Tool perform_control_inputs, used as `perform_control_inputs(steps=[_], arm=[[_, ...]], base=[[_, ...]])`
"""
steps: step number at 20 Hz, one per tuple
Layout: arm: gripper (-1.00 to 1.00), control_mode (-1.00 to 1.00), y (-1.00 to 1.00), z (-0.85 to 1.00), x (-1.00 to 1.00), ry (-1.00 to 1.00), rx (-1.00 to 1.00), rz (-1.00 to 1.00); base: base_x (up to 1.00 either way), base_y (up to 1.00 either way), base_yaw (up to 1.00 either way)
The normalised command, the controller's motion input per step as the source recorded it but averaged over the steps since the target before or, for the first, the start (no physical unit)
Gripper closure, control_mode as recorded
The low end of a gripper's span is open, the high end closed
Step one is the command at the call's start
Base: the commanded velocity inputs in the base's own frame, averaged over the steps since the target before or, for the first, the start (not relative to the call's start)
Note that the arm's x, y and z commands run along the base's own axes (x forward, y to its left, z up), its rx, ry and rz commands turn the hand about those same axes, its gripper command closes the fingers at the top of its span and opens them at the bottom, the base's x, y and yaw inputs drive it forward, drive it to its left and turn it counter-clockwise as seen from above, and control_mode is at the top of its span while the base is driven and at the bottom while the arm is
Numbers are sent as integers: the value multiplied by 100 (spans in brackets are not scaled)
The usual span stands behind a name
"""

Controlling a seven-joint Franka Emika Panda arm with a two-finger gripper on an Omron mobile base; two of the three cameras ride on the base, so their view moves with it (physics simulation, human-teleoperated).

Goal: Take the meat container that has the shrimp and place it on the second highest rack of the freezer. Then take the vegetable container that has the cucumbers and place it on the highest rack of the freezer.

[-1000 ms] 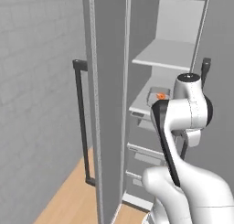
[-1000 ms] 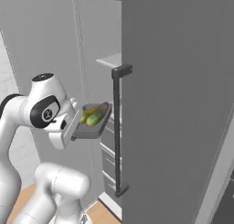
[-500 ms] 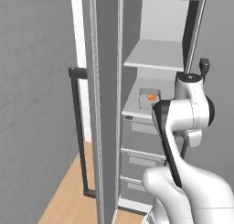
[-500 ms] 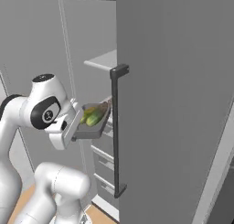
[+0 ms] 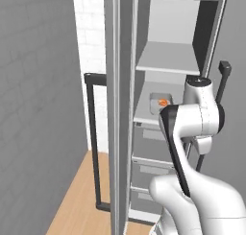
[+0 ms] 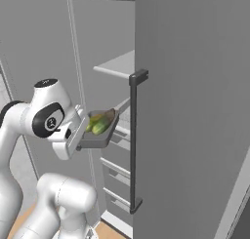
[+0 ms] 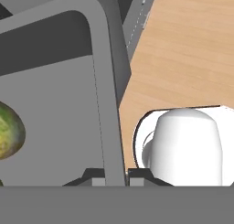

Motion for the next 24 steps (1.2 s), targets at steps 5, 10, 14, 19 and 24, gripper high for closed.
perform_control_inputs(steps=[5, 10, 14, 19, 24], arm=[[100, 100, 0, 0, 0, 0, 0, 0], [100, 100, 0, 0, 0, 0, 0, 0], [100, 100, 0, 0, 0, 0, 0, 0], [100, 100, 0, 0, 0, 0, 0, 0], [100, -100, 0, 39, -12, -8, 0, -3]], base=[[50, 13, -25], [35, 2, -7], [16, 0, 0], [0, 0, 0], [0, 0, 0]])
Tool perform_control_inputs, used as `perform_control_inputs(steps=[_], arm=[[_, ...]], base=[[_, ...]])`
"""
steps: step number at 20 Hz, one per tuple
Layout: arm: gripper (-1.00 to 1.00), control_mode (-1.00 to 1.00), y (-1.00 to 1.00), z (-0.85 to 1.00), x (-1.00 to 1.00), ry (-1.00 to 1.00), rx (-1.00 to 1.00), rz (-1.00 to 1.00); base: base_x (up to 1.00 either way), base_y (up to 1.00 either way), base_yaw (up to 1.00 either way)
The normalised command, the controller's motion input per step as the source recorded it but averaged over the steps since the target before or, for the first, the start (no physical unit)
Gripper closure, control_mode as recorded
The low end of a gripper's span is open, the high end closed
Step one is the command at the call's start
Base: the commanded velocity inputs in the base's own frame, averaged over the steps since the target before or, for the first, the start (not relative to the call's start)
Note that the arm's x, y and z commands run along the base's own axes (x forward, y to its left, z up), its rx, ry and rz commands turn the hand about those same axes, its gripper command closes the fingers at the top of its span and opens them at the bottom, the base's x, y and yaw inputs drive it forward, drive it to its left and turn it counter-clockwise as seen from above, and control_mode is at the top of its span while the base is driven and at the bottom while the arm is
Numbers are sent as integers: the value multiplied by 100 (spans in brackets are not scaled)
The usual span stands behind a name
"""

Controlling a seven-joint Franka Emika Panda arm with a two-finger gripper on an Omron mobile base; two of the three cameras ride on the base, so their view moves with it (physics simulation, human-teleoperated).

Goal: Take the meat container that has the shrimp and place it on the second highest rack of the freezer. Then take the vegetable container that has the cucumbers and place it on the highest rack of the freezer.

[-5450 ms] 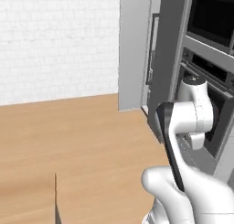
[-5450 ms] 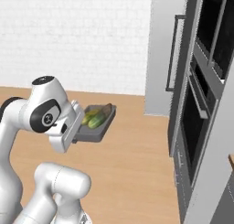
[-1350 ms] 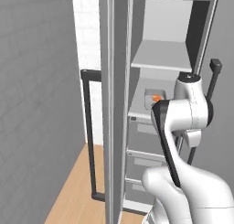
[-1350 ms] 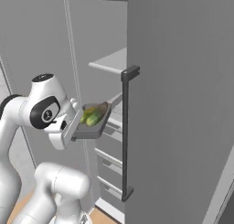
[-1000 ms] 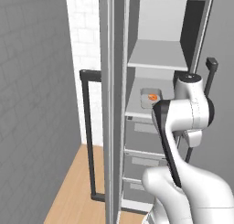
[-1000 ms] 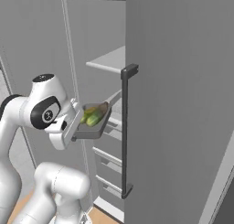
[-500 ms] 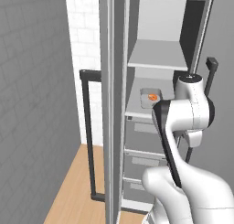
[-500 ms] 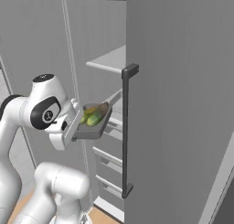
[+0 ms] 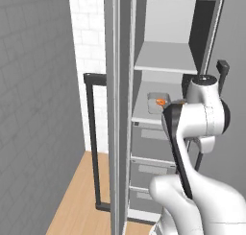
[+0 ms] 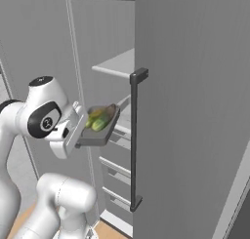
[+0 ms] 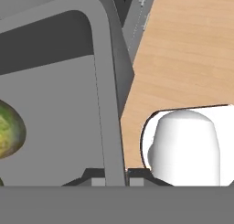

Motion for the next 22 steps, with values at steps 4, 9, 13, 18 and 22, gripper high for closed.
perform_control_inputs(steps=[4, 9, 13, 18, 22], arm=[[100, -100, 8, 91, 1, -12, 0, -14], [100, -100, 5, 74, 42, -15, 0, -12], [100, -100, 0, 37, 88, -7, 0, -2], [100, -100, 0, 23, 86, -1, 0, -1], [100, -100, 0, 31, 82, 0, 0, -5]], base=[[0, 0, 0], [0, 0, 0], [0, 0, 0], [0, 0, 0], [0, 0, 0]])
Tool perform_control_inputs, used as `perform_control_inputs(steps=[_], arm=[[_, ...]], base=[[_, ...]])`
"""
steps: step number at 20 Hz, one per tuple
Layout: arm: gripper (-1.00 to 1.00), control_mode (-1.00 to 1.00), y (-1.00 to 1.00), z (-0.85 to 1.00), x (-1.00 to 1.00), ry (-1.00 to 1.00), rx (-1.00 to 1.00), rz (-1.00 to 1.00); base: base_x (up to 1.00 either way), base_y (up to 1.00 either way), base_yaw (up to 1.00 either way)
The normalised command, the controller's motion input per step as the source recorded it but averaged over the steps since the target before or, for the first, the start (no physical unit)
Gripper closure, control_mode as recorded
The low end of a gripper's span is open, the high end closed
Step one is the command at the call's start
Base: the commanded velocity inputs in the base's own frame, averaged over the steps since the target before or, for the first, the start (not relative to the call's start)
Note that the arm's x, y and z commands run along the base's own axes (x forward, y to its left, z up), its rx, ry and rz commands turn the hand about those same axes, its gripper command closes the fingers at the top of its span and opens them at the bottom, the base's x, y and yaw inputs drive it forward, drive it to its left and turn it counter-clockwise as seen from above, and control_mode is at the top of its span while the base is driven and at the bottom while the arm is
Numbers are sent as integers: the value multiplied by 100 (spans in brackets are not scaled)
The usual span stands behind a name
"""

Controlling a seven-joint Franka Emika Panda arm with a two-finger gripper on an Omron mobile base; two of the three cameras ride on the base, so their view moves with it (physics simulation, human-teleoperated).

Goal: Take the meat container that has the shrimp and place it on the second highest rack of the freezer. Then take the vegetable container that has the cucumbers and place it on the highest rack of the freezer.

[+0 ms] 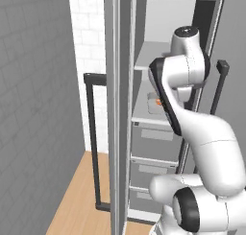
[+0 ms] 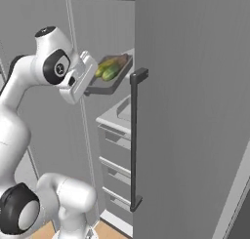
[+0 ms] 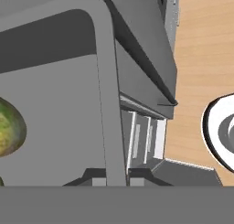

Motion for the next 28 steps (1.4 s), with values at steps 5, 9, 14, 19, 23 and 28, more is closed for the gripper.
perform_control_inputs(steps=[5, 9, 14, 19, 23, 28], arm=[[100, -100, -3, 35, 71, 0, 0, -9], [100, -100, -24, 12, 64, 0, 0, -6], [100, -100, -32, 0, 54, 0, 0, -1], [100, -100, -21, 0, 61, 0, 0, 0], [100, -100, -20, -1, 66, 0, 0, 0], [100, -100, -7, -25, 55, 0, -4, 0]], base=[[0, 0, 0], [0, 0, 0], [0, 0, 0], [0, 0, 0], [0, 0, 0], [0, 0, 0]])
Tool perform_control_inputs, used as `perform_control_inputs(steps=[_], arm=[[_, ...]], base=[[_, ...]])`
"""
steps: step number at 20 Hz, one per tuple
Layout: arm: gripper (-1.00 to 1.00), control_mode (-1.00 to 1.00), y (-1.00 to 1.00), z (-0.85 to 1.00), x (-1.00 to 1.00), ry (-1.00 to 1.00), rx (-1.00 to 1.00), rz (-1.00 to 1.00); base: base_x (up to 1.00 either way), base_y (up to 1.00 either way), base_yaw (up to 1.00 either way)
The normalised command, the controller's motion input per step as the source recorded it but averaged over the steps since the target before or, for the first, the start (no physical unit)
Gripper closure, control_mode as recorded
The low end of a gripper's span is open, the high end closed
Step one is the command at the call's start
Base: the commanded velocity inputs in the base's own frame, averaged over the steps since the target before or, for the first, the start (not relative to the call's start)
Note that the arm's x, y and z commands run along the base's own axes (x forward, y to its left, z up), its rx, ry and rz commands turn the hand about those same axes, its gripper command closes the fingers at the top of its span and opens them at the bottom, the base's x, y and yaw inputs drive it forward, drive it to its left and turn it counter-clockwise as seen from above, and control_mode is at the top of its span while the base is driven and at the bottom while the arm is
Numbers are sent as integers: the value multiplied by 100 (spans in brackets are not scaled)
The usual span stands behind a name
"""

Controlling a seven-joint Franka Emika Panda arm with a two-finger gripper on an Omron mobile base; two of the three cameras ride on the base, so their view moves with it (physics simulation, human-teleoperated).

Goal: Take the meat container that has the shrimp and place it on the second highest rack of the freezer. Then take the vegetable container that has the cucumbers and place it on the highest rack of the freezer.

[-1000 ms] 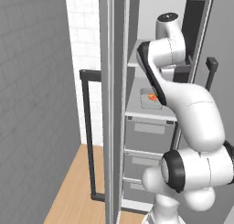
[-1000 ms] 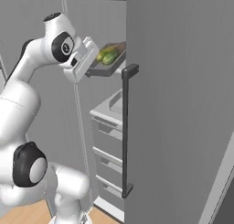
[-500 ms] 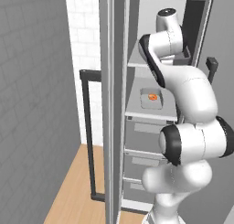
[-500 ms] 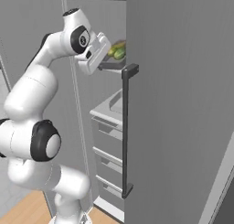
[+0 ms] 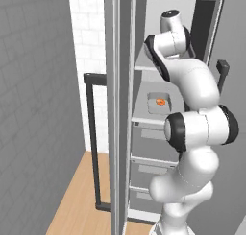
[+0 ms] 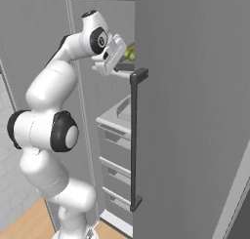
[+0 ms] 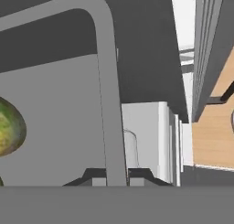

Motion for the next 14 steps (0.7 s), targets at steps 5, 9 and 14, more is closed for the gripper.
perform_control_inputs(steps=[5, 9, 14], arm=[[100, -100, 0, -41, 42, 0, -7, -1], [100, -100, 0, -2, 73, 0, -1, -7], [100, -100, 0, 0, 78, 0, 0, -7]], base=[[0, 0, 0], [0, 0, 0], [0, 0, 0]])
